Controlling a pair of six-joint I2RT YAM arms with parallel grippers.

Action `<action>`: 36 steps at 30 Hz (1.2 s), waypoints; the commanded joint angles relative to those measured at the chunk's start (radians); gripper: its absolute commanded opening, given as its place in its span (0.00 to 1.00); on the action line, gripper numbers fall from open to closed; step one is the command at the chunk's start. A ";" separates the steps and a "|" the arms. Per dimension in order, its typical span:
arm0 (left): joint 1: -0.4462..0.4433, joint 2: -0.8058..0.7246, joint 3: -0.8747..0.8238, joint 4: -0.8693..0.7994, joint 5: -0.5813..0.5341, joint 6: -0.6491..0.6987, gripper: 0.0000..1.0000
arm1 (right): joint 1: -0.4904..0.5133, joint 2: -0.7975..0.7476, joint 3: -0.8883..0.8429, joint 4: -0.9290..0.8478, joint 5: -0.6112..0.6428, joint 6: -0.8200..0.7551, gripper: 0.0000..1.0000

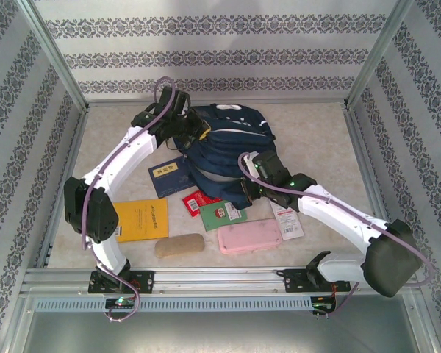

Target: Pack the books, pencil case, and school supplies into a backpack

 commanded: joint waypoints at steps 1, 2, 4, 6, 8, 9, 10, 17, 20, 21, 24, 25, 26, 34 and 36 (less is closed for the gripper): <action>0.014 -0.002 0.083 0.024 0.096 0.125 0.00 | -0.019 0.043 0.059 -0.091 0.043 -0.044 0.00; 0.016 0.002 0.088 0.019 0.102 0.141 0.00 | -0.023 0.057 0.068 -0.108 0.058 -0.043 0.00; 0.022 0.005 0.102 0.004 0.112 0.163 0.00 | -0.027 0.078 0.073 -0.126 0.079 -0.038 0.00; 0.037 0.006 0.111 -0.005 0.129 0.172 0.00 | -0.034 0.082 0.068 -0.132 0.101 -0.025 0.00; 0.059 0.003 0.113 -0.013 0.142 0.174 0.00 | -0.044 0.072 0.054 -0.126 0.116 -0.015 0.00; 0.070 0.001 0.113 -0.010 0.148 0.175 0.00 | -0.051 0.063 0.049 -0.122 0.119 -0.011 0.00; 0.082 -0.002 0.114 -0.011 0.156 0.177 0.00 | -0.060 0.053 0.042 -0.118 0.122 -0.007 0.00; 0.116 0.010 0.152 -0.036 0.199 0.214 0.00 | -0.138 0.018 0.014 -0.087 0.120 0.020 0.00; 0.115 0.025 0.172 -0.049 0.229 0.234 0.00 | -0.183 0.036 0.010 -0.071 0.135 0.051 0.00; 0.115 0.029 0.176 -0.049 0.238 0.240 0.00 | -0.196 0.039 0.009 -0.063 0.130 0.061 0.00; 0.116 0.045 0.203 -0.071 0.260 0.277 0.00 | -0.218 0.030 -0.013 -0.012 0.056 0.075 0.00; 0.115 0.053 0.219 -0.090 0.260 0.297 0.00 | -0.216 0.025 -0.018 0.002 0.026 0.076 0.00; 0.115 0.063 0.236 -0.111 0.262 0.318 0.00 | -0.212 0.014 -0.025 0.015 -0.014 0.076 0.00; 0.114 0.180 0.423 -0.261 0.248 0.458 0.00 | -0.072 -0.107 -0.092 0.114 -0.180 0.145 0.00; 0.113 0.223 0.494 -0.346 0.214 0.482 0.14 | -0.015 -0.118 -0.125 0.201 -0.187 0.227 0.00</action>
